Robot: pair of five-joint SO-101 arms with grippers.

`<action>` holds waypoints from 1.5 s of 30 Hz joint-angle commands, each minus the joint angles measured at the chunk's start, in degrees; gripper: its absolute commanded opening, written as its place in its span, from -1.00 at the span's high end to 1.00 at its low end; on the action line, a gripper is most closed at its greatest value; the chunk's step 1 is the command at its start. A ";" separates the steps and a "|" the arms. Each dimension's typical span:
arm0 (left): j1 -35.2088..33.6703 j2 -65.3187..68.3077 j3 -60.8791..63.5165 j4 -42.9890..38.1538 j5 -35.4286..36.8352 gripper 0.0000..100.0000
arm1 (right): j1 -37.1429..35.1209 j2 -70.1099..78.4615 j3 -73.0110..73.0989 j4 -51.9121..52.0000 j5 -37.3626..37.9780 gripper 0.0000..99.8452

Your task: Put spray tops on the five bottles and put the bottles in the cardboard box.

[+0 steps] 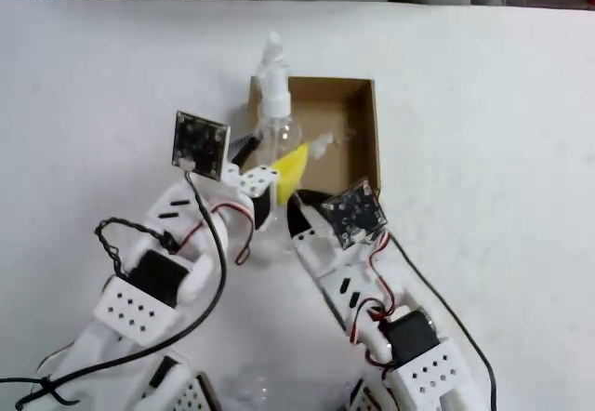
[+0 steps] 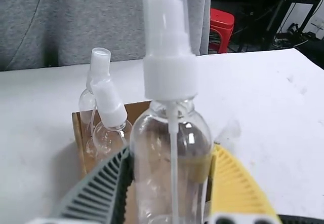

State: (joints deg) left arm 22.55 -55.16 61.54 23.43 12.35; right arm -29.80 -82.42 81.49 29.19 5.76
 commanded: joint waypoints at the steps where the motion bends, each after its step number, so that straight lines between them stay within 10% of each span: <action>1: 1.10 -1.19 -2.99 0.97 0.53 0.95 | 1.36 -0.48 -0.62 -1.63 0.70 0.96; 45: 5.76 -16.84 -0.79 13.19 0.62 0.95 | -4.18 -19.82 6.24 2.86 0.70 0.97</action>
State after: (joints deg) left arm 26.07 -70.37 61.54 35.30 12.26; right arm -36.66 -102.90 88.44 34.46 5.76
